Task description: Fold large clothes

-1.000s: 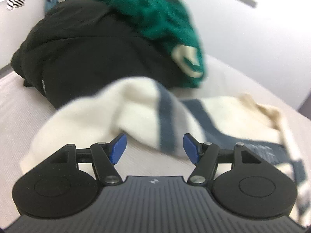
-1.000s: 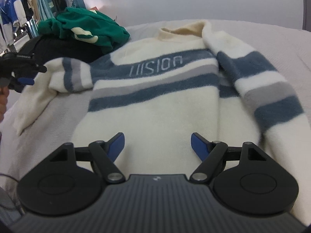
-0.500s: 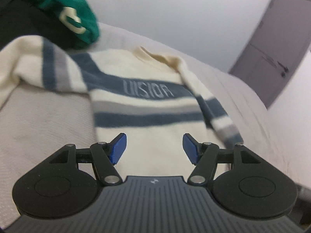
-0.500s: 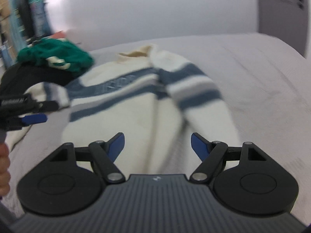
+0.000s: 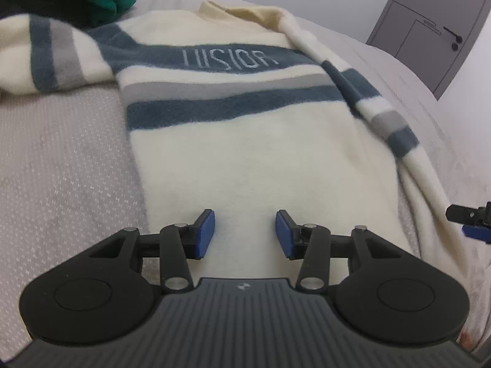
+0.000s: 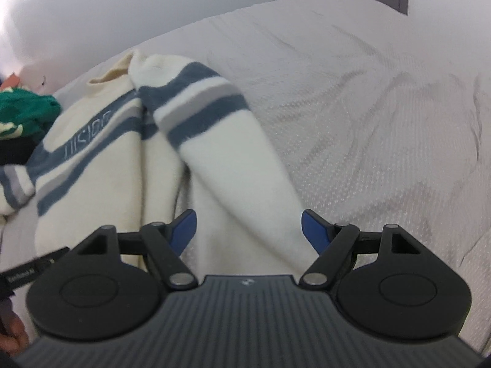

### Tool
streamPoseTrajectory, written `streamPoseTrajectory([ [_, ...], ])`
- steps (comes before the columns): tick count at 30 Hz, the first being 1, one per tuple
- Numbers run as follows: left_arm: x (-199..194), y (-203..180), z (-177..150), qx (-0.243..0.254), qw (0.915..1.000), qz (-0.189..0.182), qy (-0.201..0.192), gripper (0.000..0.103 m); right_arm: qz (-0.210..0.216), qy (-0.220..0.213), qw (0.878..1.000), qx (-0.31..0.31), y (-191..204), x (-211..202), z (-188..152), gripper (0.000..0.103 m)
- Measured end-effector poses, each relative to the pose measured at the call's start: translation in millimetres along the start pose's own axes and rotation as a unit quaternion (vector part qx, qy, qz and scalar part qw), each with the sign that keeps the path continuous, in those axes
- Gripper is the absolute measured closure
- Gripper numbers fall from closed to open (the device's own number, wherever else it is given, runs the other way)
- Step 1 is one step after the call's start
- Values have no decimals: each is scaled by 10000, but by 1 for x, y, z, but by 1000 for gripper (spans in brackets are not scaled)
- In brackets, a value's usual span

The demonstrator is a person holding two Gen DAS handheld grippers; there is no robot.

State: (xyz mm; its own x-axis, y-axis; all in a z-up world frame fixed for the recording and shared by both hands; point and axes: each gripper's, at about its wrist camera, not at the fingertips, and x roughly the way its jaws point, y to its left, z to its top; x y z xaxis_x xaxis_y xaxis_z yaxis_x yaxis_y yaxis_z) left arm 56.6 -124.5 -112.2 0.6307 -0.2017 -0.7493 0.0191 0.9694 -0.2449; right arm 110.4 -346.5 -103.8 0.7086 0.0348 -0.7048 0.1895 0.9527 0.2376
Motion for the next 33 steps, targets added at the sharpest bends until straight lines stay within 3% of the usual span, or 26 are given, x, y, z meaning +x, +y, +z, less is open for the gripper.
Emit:
streamPoseTrajectory([
  [6,-4,6,1,-177,9998,-74,-27,52,-169,24,9996,246,-10,2,-4,19],
  [13,-9,9,4,-487,9986,-135,-129,52,-394,133,9988,248,-11,13,-9,19],
  [16,-14,13,5,-616,9978,-130,-204,52,-561,436,9975,52,-7,30,-15,19],
  [20,-22,22,5,-836,9959,-79,-339,52,-565,553,9952,584,-25,43,-13,20],
  [23,-26,27,6,-975,9944,-75,-398,52,-635,500,9955,486,-23,43,-10,22],
  [24,-26,27,6,-1003,9941,-71,-403,52,-544,555,9959,461,-22,45,-11,37],
  [26,-27,28,6,-1033,9938,-49,-416,52,-468,611,9965,342,-17,44,-8,50],
  [28,-28,29,6,-1019,9939,-32,-432,52,-356,656,9969,263,-15,40,-1,83],
  [30,-31,31,5,-1018,9936,-5,-480,52,-263,595,9974,316,-16,30,10,92],
  [33,-33,34,6,-1104,9924,21,-546,52,-152,249,9995,158,-24,10,40,93],
])
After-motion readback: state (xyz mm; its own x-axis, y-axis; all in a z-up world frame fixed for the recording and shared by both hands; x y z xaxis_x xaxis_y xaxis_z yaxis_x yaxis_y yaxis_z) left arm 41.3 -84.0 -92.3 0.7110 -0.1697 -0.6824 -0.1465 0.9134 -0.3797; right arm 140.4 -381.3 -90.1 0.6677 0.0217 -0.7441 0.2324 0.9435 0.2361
